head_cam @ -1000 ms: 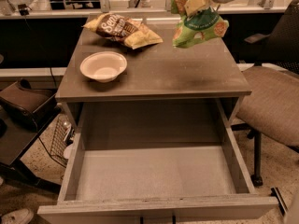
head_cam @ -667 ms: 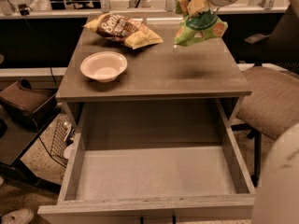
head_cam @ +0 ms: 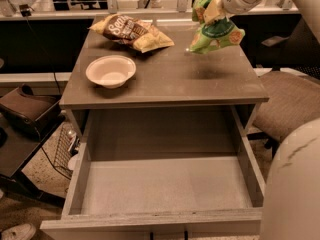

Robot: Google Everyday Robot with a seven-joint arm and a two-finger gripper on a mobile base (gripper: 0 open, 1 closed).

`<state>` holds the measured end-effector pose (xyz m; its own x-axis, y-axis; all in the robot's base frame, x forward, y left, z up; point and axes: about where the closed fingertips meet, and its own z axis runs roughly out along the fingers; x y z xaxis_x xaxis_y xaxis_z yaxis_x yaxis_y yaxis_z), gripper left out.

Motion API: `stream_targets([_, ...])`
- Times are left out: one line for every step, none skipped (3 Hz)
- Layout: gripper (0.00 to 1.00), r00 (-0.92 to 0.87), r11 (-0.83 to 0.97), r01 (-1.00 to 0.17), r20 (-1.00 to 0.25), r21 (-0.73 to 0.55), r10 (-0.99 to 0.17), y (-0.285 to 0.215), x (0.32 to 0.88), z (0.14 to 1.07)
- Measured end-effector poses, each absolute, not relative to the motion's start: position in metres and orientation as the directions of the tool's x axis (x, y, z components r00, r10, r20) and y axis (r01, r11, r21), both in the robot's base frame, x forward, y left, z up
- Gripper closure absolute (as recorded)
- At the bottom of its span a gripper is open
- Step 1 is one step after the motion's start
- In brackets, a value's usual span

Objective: Pick green rice chip bag from top drawer and place on counter

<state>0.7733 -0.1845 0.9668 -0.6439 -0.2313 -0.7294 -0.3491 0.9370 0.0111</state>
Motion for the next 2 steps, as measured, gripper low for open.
stream_targets([0.82, -0.646, 0.936, -0.352, -0.727, 0.012, -0.233, -0.1821, 0.7744, 0.9638])
stream_targets([0.59, -0.649, 0.935, -0.354, -0.724, 0.014, -0.235, -0.1805, 0.7752, 0.9609])
